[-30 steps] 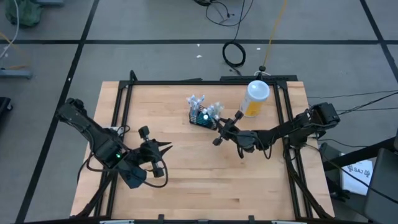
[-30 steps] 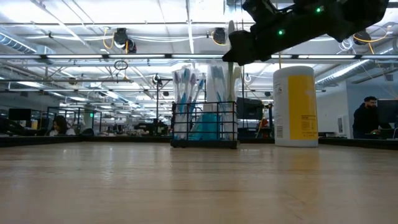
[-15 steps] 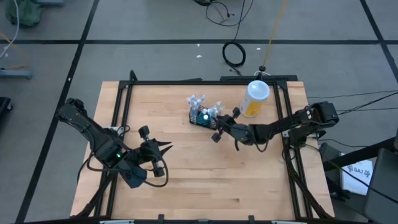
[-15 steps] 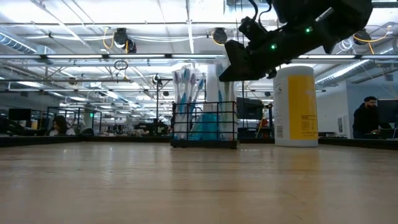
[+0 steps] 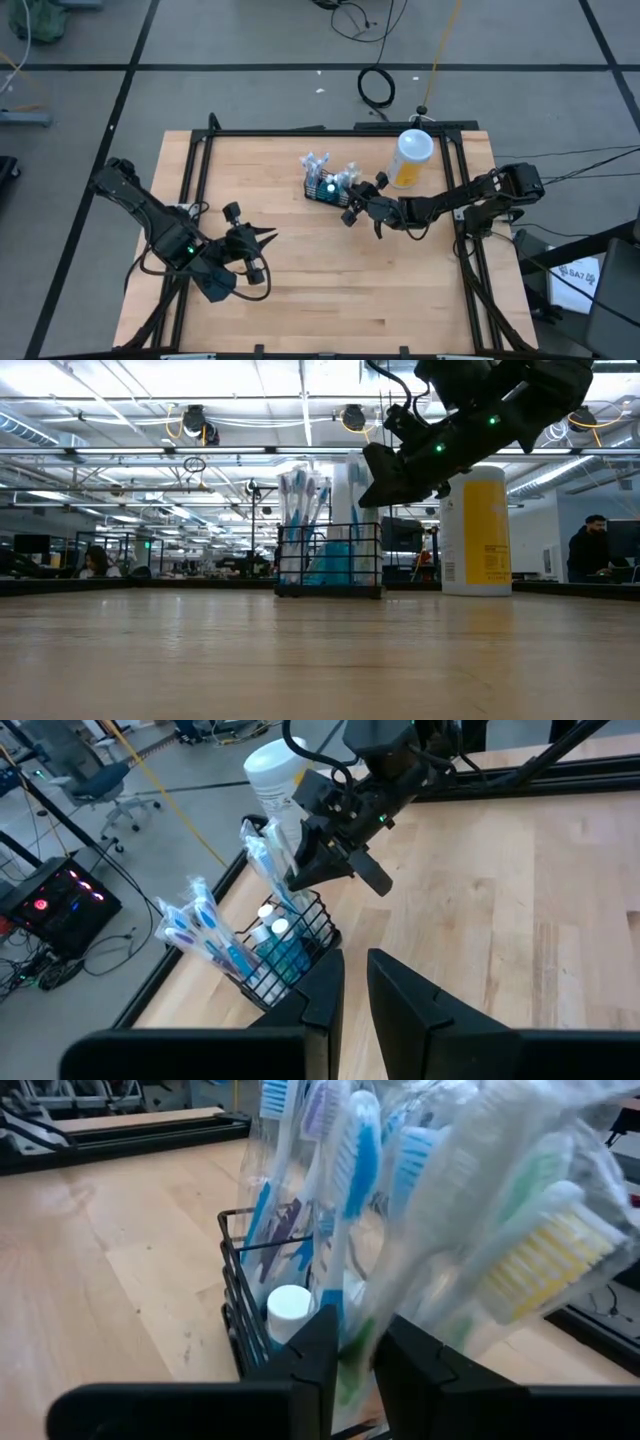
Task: Pick & Place toothbrushing station
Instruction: Put the green toothbrush into the black wire organizer
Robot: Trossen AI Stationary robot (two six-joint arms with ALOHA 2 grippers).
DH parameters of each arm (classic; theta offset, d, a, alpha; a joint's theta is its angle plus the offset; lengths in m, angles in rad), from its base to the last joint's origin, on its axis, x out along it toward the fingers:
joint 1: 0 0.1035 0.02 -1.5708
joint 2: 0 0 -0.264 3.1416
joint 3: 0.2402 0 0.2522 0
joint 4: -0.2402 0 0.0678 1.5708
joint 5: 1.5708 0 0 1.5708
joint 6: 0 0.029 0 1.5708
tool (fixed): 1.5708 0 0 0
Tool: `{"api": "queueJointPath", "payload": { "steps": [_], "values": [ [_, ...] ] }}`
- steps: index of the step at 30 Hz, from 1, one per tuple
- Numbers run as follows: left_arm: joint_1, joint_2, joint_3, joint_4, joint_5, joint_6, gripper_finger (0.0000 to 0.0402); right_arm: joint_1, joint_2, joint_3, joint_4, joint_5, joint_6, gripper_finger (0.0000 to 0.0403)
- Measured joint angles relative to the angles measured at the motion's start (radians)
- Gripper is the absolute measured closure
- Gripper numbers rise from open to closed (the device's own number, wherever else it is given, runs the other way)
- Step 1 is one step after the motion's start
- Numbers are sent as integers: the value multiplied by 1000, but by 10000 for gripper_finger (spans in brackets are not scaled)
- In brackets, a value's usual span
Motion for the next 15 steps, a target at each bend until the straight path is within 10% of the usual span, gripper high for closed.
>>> {"api": "queueJointPath", "payload": {
  "steps": [15],
  "values": [
    [0,0,0,-1,0,0,350,56,-57,-1,24,8,-85,274]
  ]
}}
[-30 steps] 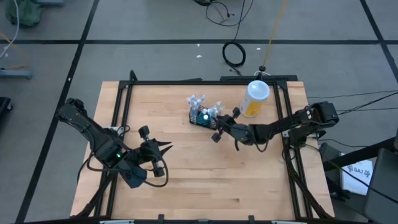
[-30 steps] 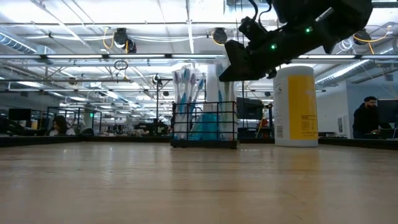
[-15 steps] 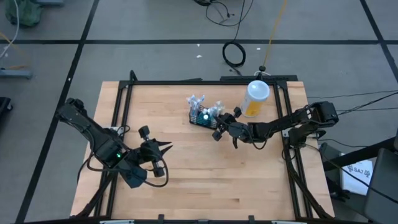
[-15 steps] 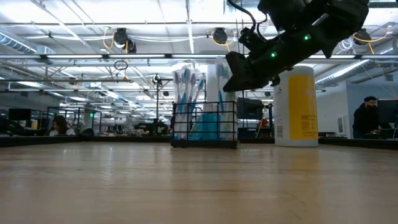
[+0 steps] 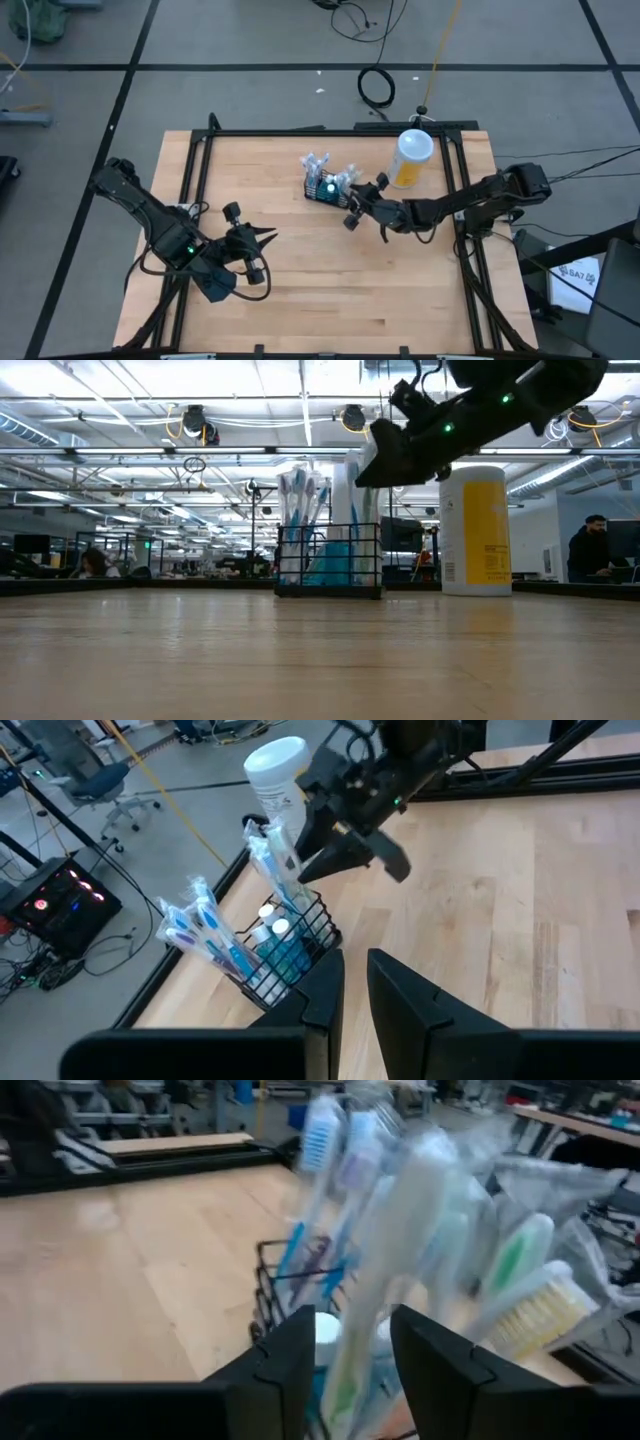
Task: Pick & Place toothbrushing station
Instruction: Put the green toothbrush into the black wire organizer
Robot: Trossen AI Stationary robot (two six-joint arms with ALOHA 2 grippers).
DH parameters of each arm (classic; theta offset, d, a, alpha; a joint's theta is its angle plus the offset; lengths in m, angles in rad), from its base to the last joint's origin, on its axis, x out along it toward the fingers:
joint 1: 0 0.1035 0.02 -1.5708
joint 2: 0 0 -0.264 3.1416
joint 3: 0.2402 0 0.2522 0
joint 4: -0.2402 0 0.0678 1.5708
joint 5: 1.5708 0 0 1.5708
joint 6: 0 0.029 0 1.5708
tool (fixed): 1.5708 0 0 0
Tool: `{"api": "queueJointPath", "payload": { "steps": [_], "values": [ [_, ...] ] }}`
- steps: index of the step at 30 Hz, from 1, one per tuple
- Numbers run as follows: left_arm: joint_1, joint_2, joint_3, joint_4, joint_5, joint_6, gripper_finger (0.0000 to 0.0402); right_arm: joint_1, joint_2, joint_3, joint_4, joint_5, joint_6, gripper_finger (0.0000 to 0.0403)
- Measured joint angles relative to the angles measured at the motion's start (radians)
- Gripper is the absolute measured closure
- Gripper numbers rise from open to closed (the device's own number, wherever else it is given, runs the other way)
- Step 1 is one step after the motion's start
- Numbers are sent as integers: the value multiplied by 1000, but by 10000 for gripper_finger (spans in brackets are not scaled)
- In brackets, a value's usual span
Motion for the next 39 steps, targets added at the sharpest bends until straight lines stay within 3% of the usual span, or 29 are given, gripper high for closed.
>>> {"api": "queueJointPath", "payload": {
  "steps": [15,24,39],
  "values": [
    [-3,0,0,-1,16,1,350,56,-89,0,-25,5,-24,291],
    [-3,0,0,2,16,0,350,-16,-42,0,-103,0,8,393],
    [-3,0,0,2,16,0,350,-57,1,3,-186,-76,115,403]
  ]
}}
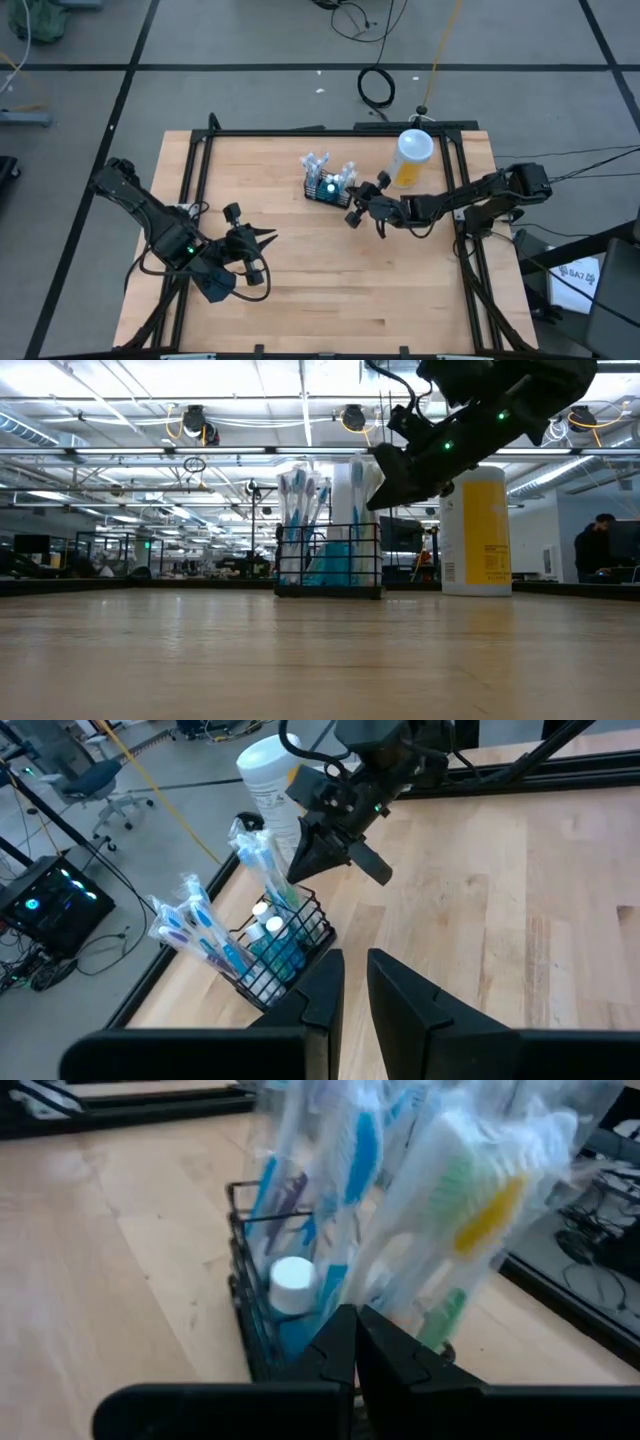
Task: Pick & Place toothbrushing station
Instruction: Put the green toothbrush into the black wire organizer, then return to Home Position
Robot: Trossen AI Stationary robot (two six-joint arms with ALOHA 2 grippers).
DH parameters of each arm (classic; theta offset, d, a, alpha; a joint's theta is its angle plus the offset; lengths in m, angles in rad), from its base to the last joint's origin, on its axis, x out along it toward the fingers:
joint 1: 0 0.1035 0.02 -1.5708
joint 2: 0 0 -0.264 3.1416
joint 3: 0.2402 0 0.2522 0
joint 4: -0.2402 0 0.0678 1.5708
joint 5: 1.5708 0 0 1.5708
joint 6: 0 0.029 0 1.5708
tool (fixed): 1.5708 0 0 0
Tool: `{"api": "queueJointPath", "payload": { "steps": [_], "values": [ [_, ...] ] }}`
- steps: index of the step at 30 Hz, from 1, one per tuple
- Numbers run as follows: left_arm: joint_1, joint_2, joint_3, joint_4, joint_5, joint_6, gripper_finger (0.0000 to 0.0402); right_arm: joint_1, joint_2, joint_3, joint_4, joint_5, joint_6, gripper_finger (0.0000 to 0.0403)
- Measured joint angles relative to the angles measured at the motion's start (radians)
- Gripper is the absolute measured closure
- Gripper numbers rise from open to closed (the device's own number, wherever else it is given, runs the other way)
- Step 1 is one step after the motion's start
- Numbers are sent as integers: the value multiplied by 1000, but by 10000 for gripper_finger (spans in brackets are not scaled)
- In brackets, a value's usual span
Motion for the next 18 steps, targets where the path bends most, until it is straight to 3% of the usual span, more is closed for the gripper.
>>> {"api": "queueJointPath", "payload": {
  "steps": [9,18],
  "values": [
    [-2,0,0,-10,11,-2,350,33,-20,-2,-13,-4,-126,391],
    [-26,0,0,-10,26,-3,350,49,-20,-3,-41,-2,-98,318]
  ]
}}
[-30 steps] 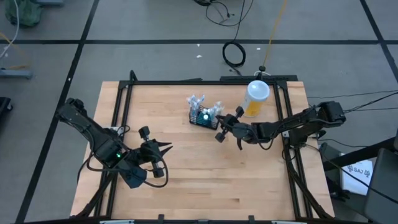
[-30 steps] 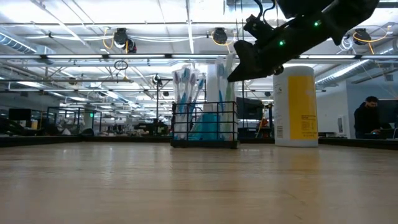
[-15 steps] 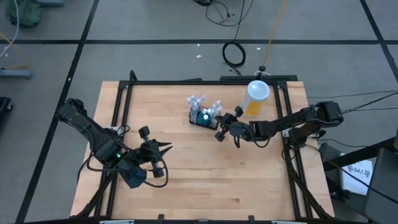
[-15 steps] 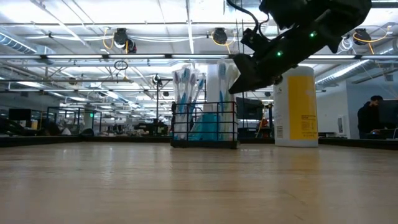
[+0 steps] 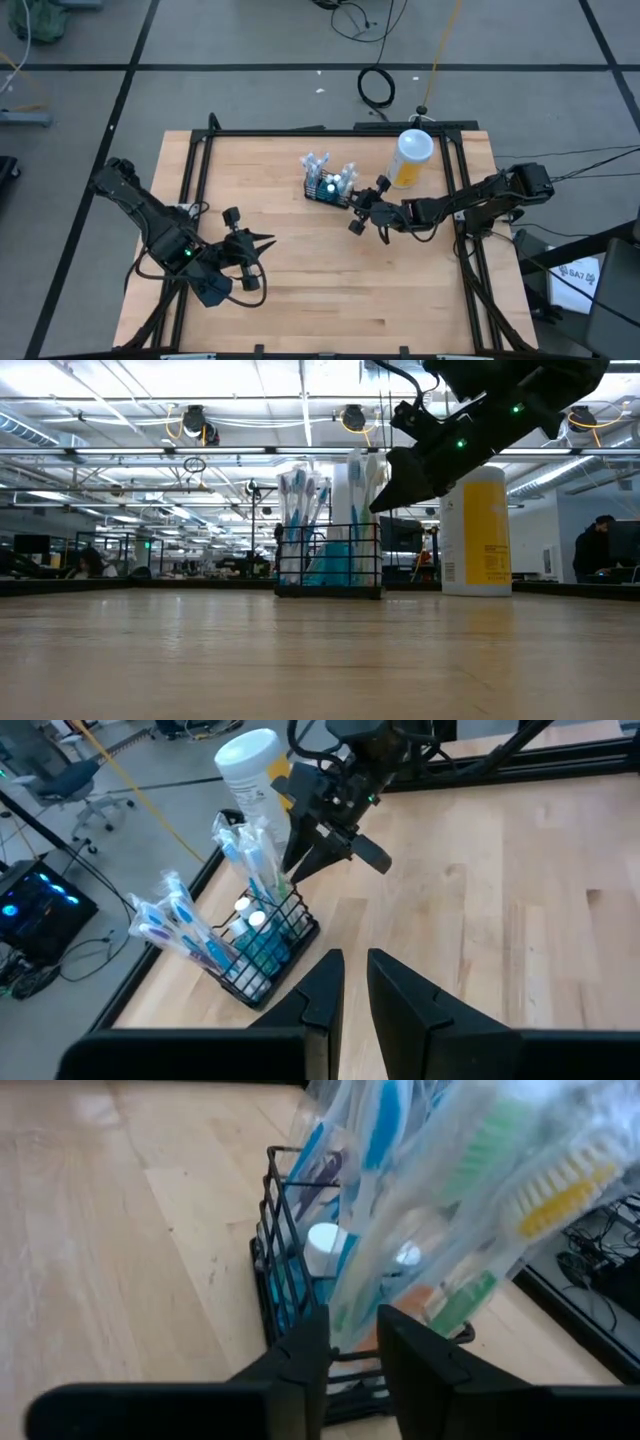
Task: Pick & Place toothbrushing station
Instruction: Return to Home Position
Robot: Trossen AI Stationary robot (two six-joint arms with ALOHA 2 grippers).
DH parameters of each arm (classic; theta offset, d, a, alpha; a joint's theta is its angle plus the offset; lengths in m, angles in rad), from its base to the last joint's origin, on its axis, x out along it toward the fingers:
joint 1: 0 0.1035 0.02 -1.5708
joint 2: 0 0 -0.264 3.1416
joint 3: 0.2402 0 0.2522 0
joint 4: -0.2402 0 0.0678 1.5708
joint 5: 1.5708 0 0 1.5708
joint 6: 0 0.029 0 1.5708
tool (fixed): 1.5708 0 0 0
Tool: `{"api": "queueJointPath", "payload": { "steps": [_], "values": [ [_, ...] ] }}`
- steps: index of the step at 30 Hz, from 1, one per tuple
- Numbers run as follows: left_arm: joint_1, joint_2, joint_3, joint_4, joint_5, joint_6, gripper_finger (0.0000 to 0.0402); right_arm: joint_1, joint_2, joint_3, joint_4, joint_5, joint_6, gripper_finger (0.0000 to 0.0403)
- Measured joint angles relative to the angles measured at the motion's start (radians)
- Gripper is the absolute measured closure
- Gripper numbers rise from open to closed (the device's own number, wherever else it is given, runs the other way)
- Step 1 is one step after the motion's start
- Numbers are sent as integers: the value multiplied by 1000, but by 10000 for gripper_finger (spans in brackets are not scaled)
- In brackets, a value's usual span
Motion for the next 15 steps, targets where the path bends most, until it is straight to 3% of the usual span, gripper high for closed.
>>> {"api": "queueJointPath", "payload": {
  "steps": [7,15],
  "values": [
    [-6,-28,0,-103,1,-26,350,12,-3,0,-52,-1,-9,273],
    [-34,-113,0,-367,-7,-190,350,92,-166,-1,-167,-2,-62,276]
  ]
}}
